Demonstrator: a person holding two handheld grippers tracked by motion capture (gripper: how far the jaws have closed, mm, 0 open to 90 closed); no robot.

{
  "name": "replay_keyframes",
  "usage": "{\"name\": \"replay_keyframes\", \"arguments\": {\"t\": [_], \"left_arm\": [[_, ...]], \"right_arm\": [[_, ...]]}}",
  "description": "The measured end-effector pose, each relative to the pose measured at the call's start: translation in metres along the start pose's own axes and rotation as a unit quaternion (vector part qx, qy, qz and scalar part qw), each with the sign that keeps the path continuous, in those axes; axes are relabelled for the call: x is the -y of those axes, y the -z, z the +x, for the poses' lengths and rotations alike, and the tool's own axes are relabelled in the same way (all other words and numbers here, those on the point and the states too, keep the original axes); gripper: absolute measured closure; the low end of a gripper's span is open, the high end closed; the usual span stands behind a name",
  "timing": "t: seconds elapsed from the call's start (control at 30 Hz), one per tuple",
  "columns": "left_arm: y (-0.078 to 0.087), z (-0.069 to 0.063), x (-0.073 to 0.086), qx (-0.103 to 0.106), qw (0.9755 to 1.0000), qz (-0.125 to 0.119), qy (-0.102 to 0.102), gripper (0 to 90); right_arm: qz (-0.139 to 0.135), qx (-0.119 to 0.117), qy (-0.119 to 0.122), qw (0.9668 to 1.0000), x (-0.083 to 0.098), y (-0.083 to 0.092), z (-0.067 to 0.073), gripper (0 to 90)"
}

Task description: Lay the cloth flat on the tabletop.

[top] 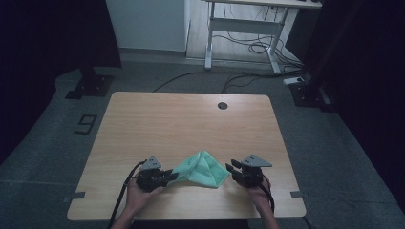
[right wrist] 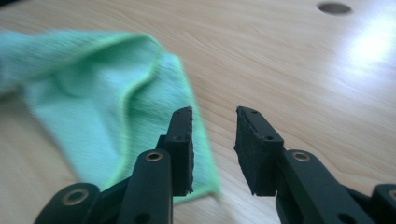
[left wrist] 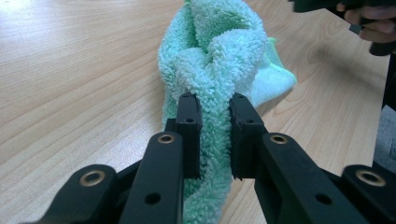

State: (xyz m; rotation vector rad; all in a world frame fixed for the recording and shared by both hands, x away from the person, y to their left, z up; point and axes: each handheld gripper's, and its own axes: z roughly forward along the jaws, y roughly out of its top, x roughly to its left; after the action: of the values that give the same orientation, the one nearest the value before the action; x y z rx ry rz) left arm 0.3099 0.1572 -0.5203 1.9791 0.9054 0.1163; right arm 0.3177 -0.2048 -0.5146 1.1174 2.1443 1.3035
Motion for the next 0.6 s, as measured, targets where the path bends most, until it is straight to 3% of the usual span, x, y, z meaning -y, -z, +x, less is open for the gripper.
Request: {"name": "replay_keyframes", "arguments": {"t": [0.03, 0.07, 0.2, 0.23, 0.43, 0.5, 0.6], "left_arm": [[0.0, 0.0, 0.0, 0.0, 1.0, 0.0, 0.0, 76.5], [-0.001, 0.001, 0.001, -0.001, 1.0, 0.002, 0.002, 76.5], [0.0, 0.002, 0.001, -0.003, 1.0, 0.0, 0.003, 76.5], [0.0, 0.002, 0.001, -0.004, 1.0, -0.001, 0.003, 76.5], [0.001, 0.003, 0.001, -0.005, 1.0, -0.001, 0.005, 76.6], [0.001, 0.003, 0.001, -0.006, 1.0, -0.001, 0.005, 76.6], [0.001, 0.003, 0.001, -0.006, 1.0, -0.001, 0.006, 76.6]], "right_arm": [[0.0, 0.0, 0.0, 1.0, 0.0, 0.0, 0.0, 64.6], [0.0, -0.027, 0.008, 0.9996, 0.0, -0.001, 0.008, 61.5], [0.011, -0.049, 0.016, 0.9986, 0.003, -0.008, 0.018, 58.9], [0.023, -0.063, 0.021, 0.9975, 0.006, -0.015, 0.024, 55.9], [0.066, -0.075, 0.041, 0.9942, 0.015, -0.033, 0.038, 51.1], [0.075, -0.074, 0.047, 0.9933, 0.017, -0.035, 0.04, 53.6], [0.092, -0.079, 0.057, 0.9909, 0.018, -0.037, 0.043, 66.4]]}}
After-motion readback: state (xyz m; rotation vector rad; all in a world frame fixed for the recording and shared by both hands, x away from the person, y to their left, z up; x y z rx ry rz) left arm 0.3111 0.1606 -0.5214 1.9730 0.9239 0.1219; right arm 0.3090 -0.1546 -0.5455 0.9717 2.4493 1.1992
